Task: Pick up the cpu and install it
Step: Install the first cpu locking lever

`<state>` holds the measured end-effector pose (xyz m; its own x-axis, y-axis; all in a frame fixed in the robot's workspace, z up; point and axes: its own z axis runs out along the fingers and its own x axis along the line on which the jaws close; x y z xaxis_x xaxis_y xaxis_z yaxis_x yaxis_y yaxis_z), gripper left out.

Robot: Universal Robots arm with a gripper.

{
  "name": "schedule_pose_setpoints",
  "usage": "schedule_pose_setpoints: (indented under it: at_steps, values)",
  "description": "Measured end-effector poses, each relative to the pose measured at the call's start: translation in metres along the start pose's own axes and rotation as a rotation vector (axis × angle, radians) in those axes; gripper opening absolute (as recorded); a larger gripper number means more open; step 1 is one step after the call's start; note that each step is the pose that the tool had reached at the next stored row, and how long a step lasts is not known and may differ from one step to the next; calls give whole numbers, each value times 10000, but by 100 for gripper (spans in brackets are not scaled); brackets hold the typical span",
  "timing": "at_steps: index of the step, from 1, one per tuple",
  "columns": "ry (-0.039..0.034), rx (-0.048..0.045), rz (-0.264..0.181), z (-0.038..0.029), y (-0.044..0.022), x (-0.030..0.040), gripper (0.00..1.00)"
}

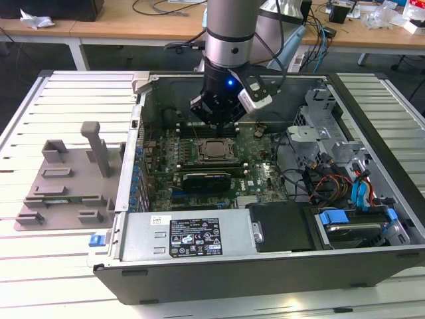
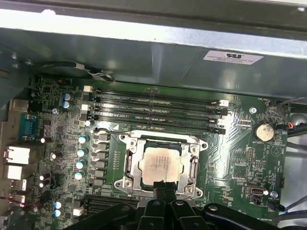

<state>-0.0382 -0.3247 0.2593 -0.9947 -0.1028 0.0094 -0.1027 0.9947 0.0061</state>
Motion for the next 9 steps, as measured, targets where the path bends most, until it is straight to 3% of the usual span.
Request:
schedule_pose_setpoints:
  at_steps: [4, 9]
  values:
    - [2, 2, -1, -1, 5, 25, 11]
    - [1, 1, -1, 1, 35, 203, 11]
